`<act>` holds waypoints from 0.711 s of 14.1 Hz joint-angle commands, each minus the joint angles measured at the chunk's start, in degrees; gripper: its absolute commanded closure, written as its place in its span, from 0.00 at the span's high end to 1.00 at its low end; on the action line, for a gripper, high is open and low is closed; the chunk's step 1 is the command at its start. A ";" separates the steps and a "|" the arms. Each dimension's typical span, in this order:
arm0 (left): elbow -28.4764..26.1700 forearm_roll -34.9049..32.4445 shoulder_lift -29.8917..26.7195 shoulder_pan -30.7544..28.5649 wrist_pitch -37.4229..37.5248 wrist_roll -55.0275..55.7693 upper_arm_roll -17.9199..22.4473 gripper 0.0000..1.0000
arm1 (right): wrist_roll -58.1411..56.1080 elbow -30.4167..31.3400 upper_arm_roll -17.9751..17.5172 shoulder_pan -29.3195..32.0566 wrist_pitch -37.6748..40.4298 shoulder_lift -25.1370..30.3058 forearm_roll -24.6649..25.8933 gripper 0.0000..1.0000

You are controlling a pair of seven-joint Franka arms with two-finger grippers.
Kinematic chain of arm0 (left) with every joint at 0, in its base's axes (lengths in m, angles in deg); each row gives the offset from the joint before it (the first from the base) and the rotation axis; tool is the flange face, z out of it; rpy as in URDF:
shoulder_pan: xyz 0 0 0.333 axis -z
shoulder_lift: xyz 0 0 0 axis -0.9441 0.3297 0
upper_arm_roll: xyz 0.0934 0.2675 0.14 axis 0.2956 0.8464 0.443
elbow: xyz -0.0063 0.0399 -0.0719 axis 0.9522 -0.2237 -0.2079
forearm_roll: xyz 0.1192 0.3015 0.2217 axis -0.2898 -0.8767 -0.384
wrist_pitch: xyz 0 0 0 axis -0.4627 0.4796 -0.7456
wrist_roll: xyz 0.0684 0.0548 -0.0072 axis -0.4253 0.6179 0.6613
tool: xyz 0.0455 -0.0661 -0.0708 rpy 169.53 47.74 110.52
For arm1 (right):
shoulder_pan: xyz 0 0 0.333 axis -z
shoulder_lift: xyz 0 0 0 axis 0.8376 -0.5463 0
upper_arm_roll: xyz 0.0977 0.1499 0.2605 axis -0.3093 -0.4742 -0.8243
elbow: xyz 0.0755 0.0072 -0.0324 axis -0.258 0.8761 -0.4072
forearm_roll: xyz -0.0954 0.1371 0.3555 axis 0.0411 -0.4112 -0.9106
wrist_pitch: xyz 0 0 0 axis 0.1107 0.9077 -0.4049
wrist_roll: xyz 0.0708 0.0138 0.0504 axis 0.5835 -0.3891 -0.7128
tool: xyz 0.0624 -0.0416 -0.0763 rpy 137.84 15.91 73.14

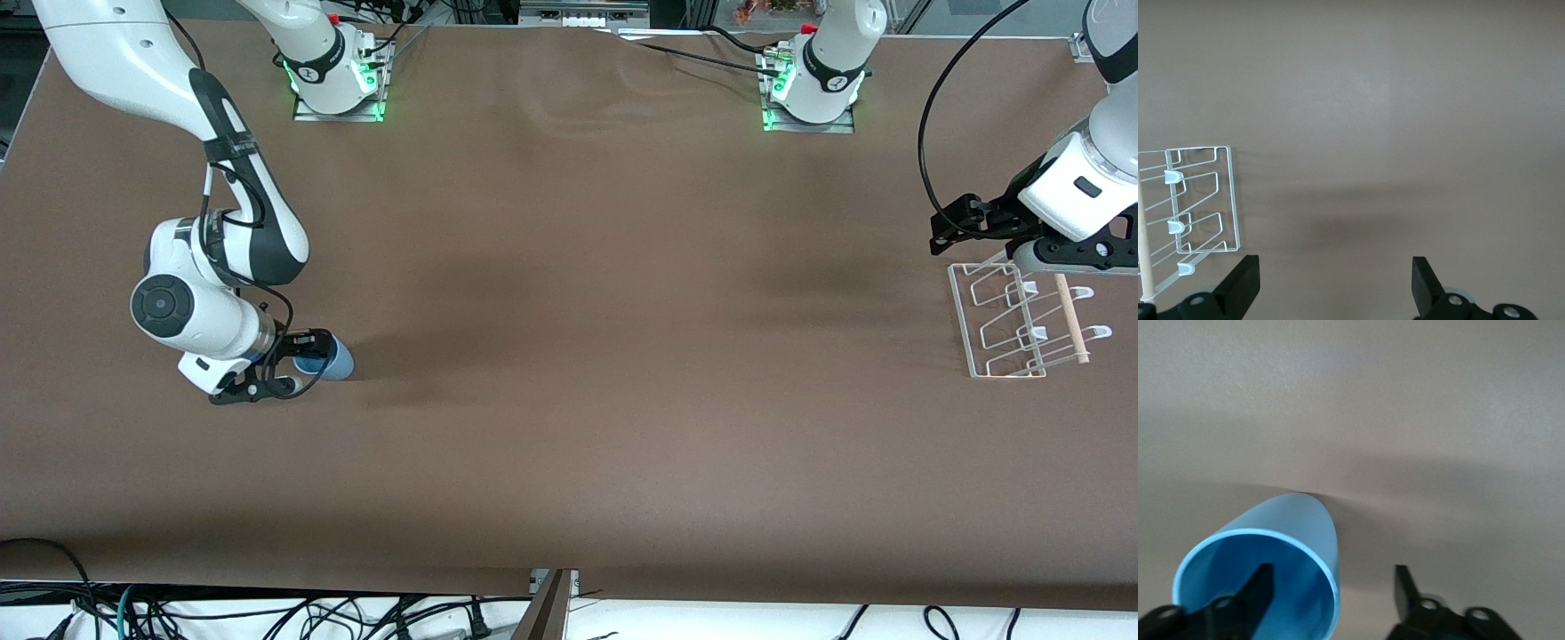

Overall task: Transfer cup to left arm and place on rack
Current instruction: 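Lift the cup and carry it sideways toward the table's middle with the right gripper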

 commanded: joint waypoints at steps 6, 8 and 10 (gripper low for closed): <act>-0.28 1.16 -0.92 -0.59 0.66 -1.01 -0.17 1.00 | 0.85 -2.36 0.03 0.07 -0.22 -0.92 0.15 0.00; -0.28 1.16 -0.92 -0.59 0.66 -1.01 -0.17 1.00 | 0.85 -2.98 0.02 -0.10 0.22 -0.48 0.07 0.00; -0.28 1.16 -0.92 -0.59 0.66 -1.01 -0.17 1.00 | 4.17 -3.07 -0.24 -0.46 1.27 0.48 0.07 0.00</act>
